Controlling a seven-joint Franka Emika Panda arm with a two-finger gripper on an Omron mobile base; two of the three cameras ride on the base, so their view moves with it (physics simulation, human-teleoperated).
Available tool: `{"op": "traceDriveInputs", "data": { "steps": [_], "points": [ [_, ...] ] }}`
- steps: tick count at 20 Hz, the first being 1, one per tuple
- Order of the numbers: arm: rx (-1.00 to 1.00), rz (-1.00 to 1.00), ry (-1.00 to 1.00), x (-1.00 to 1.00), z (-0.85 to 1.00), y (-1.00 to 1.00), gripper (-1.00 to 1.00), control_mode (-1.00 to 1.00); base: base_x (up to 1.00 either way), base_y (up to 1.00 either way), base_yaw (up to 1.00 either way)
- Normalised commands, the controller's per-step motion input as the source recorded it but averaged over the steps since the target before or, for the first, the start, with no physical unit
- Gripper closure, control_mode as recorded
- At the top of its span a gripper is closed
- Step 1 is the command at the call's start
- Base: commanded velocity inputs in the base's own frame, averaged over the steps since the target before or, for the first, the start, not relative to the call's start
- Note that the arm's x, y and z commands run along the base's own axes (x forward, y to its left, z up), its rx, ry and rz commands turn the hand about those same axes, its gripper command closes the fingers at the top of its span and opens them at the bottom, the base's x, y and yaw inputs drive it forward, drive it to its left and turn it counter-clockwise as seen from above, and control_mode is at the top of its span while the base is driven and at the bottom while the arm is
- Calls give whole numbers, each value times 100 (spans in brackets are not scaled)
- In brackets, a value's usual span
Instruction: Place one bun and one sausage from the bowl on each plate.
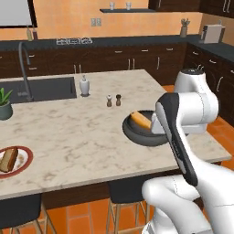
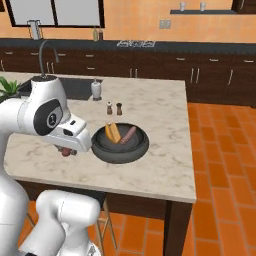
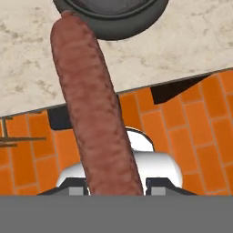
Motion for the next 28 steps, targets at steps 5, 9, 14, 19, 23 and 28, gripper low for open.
{"op": "traceDriveInputs", "data": {
  "steps": [5, 9, 14, 19, 23, 28],
  "points": [
    [0, 0, 0, 0, 0, 0, 100, 100, -62, 78, 3],
    [0, 0, 0, 0, 0, 0, 100, 100, 3, 100, 0],
    [0, 0, 0, 0, 0, 0, 100, 100, 9, 100, 0],
    [0, 0, 0, 0, 0, 0, 100, 100, 9, 100, 0],
    [0, 0, 0, 0, 0, 0, 100, 100, 15, 100, 0],
    [0, 0, 0, 0, 0, 0, 100, 100, 36, 34, 0]
  ]
}}
